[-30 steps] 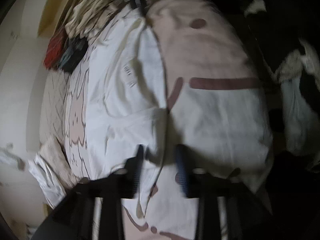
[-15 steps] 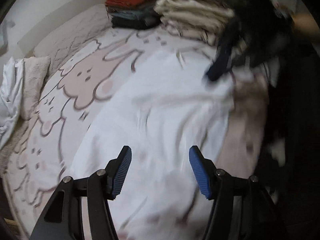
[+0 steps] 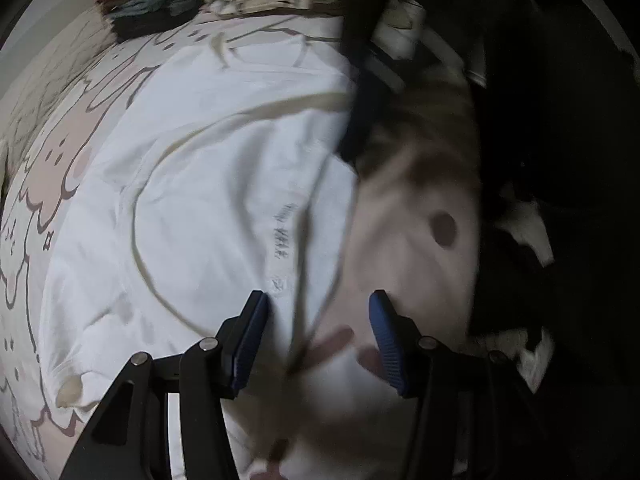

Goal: Fold clothes

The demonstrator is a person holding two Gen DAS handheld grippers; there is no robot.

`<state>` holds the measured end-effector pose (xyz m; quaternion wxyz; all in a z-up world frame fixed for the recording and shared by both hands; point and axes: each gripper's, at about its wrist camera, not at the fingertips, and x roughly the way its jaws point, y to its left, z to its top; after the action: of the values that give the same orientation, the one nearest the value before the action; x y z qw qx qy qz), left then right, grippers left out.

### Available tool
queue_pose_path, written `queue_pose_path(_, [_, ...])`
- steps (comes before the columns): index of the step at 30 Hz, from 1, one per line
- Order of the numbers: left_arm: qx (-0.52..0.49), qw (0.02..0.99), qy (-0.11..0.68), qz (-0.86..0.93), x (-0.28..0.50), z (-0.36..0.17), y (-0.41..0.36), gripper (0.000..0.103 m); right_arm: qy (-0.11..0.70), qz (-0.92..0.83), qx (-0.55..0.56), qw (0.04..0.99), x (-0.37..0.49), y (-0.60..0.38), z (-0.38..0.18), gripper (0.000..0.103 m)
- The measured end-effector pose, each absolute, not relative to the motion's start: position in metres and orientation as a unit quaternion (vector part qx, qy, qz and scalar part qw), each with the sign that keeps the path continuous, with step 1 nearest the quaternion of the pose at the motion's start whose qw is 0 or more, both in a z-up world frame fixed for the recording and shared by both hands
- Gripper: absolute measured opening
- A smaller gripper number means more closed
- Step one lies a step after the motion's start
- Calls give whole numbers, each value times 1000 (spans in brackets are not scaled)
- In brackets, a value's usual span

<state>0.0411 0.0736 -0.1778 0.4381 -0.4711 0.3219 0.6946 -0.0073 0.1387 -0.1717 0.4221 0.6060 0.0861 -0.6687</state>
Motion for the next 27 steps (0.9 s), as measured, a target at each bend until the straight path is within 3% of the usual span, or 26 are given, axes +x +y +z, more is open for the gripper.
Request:
queue_pose_path(5, [-497, 436, 208, 721, 18, -142, 50, 51, 18, -733, 577, 359, -65, 154, -147, 7])
queue_pose_path(11, [-478, 327, 115, 807, -48, -105, -16, 54, 7, -786, 557, 267, -143, 171, -144, 7])
queue_pose_path(18, [-533, 167, -19, 829, -106, -127, -136, 54, -37, -770, 620, 147, -174, 250, -188, 7])
queue_pose_path(21, [-551, 126, -70, 822, -116, -137, -174, 54, -56, -739, 657, 140, -156, 271, -215, 7])
queue_pose_path(27, [-559, 98, -113, 816, -132, -150, -195, 54, -70, -776, 606, 162, -156, 274, -175, 7])
